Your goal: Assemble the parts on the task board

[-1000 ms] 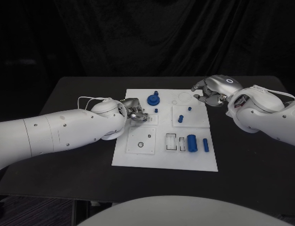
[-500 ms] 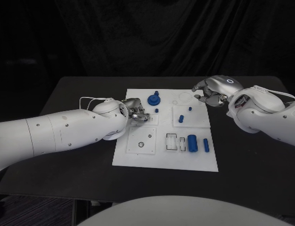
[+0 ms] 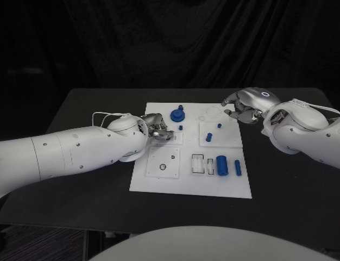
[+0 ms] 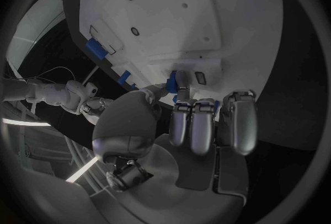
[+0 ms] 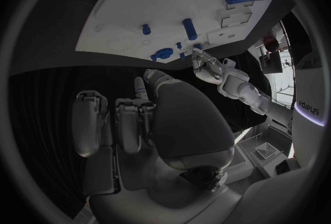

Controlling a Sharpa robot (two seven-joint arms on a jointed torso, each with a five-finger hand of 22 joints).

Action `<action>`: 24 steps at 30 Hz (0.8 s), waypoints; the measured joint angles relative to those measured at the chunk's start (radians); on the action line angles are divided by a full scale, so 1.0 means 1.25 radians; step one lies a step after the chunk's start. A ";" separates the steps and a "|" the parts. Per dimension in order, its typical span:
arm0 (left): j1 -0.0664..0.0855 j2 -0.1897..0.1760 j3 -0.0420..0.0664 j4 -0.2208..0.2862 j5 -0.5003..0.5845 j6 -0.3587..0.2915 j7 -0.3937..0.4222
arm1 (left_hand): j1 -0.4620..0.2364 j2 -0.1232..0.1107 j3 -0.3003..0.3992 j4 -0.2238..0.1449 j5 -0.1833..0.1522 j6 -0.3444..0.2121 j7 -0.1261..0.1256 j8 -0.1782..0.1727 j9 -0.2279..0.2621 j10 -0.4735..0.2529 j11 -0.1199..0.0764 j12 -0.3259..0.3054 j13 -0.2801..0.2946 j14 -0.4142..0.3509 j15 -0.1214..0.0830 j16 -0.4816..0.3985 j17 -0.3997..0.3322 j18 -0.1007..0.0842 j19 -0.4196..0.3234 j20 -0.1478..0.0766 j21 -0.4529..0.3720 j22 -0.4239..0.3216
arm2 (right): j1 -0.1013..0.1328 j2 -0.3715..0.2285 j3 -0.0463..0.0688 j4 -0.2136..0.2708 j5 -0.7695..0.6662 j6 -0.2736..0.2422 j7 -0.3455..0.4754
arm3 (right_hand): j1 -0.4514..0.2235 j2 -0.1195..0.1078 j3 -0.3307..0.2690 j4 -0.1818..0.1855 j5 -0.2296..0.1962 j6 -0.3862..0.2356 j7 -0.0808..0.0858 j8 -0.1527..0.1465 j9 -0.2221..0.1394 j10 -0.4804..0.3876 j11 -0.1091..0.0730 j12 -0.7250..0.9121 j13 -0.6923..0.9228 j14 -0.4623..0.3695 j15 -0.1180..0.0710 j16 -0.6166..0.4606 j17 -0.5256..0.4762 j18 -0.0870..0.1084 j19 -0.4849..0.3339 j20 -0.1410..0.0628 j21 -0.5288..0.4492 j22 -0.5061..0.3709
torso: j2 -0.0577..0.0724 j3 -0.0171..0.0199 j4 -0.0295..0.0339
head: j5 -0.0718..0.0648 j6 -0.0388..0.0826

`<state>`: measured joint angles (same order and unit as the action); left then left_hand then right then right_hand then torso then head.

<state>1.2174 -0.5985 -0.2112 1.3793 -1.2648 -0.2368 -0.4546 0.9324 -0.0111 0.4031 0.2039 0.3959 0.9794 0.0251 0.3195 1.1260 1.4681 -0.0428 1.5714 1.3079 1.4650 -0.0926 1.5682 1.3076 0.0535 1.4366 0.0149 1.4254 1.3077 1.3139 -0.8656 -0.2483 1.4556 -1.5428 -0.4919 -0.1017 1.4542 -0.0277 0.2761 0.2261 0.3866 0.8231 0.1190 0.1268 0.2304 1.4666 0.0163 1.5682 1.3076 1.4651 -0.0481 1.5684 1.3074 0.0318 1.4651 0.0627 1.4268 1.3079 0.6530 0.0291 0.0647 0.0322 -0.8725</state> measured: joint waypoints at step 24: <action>-0.001 -0.003 0.001 0.000 0.000 0.003 0.002 | -0.034 0.004 -0.162 0.069 -0.162 0.011 0.008 -0.034 0.005 0.000 0.000 0.000 0.000 0.000 0.000 0.000 0.000 0.000 -0.003 0.003 -0.008 0.000 | -0.001 -0.001 0.000 0.000 0.000 0.008 -0.006 | 0.000 0.000 0.000 0.000 0.000 0.000 0.000 0.000 -0.002 0.000 0.000 0.000 0.000 0.000 0.000 0.000 0.000 0.000 0.000 0.000 -0.004 0.000 | 0.000 -0.0001 0.0003 | 0.000 0.000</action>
<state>1.2166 -0.6028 -0.2094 1.3796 -1.2653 -0.2328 -0.4518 0.8903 -0.0058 0.2011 0.2907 0.1930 0.9927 0.0346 0.2770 1.1317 1.4680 -0.0428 1.5714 1.3079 1.4651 -0.0926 1.5682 1.3075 0.0535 1.4333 0.0182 1.4156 1.3077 1.3123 -0.8666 -0.2483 1.4555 -1.5428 -0.4821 -0.1088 1.4542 -0.0277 0.2760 0.2261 0.3866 0.8231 0.1190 0.1268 0.2285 1.4666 0.0163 1.5682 1.3077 1.4651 -0.0482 1.5684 1.3074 0.0318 1.4651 0.0626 1.4216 1.3077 0.6532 0.0290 0.0651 0.0317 -0.8725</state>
